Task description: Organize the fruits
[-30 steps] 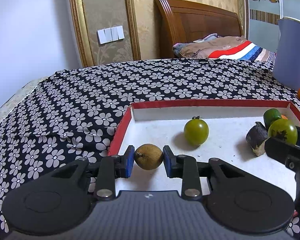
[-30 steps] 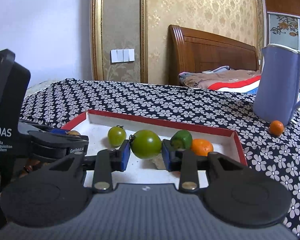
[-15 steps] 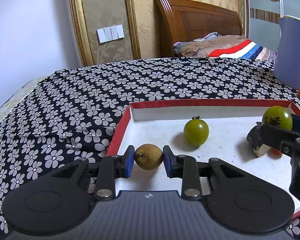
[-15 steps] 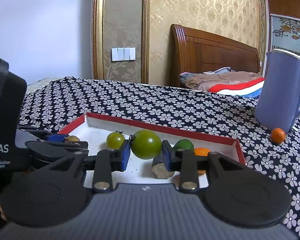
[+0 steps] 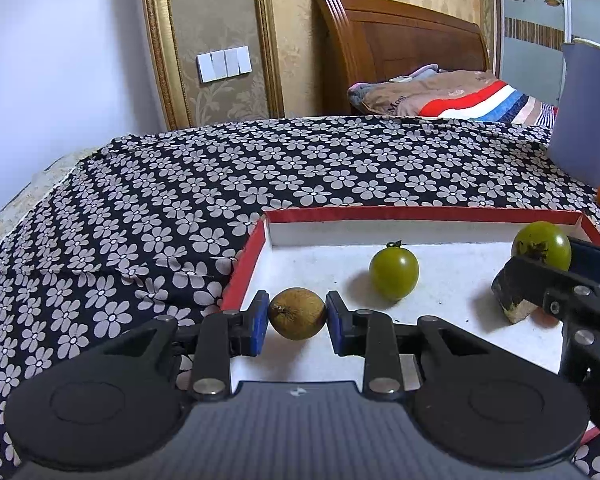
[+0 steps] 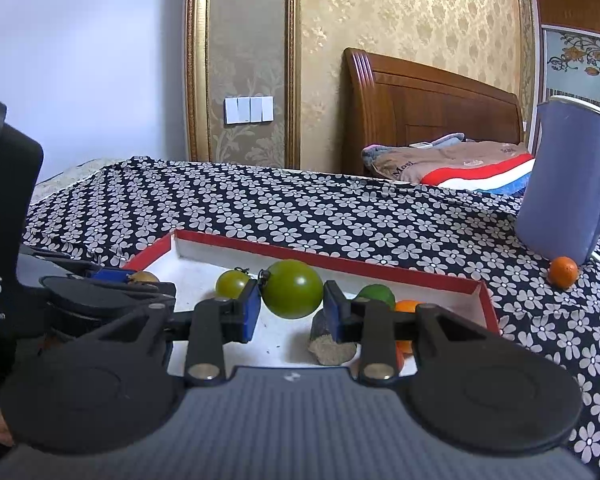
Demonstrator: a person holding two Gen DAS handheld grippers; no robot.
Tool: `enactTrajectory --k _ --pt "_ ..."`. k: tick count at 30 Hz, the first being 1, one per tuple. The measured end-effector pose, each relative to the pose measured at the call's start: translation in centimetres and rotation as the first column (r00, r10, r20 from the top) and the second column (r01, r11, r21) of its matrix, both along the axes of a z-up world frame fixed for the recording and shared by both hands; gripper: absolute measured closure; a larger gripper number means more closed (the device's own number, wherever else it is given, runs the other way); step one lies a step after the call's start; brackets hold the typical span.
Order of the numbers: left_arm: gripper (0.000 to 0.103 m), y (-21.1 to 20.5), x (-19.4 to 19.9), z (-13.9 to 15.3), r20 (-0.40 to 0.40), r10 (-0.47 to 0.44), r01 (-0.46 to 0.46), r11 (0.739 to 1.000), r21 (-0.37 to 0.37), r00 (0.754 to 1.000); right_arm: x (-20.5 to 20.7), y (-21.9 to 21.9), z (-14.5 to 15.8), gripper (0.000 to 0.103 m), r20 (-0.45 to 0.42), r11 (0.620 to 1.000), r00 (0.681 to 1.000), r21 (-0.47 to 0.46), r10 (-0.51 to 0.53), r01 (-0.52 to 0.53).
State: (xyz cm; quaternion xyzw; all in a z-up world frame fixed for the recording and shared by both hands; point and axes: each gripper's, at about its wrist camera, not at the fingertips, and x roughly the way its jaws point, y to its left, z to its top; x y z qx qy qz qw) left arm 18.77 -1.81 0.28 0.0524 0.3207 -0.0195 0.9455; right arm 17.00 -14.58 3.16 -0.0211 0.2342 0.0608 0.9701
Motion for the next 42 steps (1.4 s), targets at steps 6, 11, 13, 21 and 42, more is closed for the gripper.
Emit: enactTrajectory --k 6,11,13,21,42 --pt "0.073 -0.5 0.2 0.3 -0.008 -0.011 0.011 1.000 0.019 1.000 0.4 0.2 0.3 0.071 0.005 1.000 1.000 -0.011 -0.007 0.007" --pt "0.073 -0.8 1.0 0.2 -0.015 -0.008 0.008 0.999 0.037 1.000 0.9 0.2 0.5 0.071 0.009 1.000 1.000 -0.018 -0.019 0.019" --pt "0.073 -0.8 1.2 0.1 -0.021 -0.007 0.008 0.999 0.031 1.000 1.1 0.2 0.4 0.071 0.009 1.000 1.000 -0.019 -0.024 0.025" --pt "0.073 -1.1 1.5 -0.2 -0.007 -0.010 0.011 0.999 0.031 1.000 1.6 0.1 0.1 0.071 0.006 0.999 0.999 -0.010 -0.032 0.032" --pt "0.073 -0.5 2.1 -1.1 -0.008 0.011 -0.011 1.000 0.024 1.000 2.4 0.4 -1.0 0.071 -0.010 0.999 0.999 -0.011 -0.031 0.031"
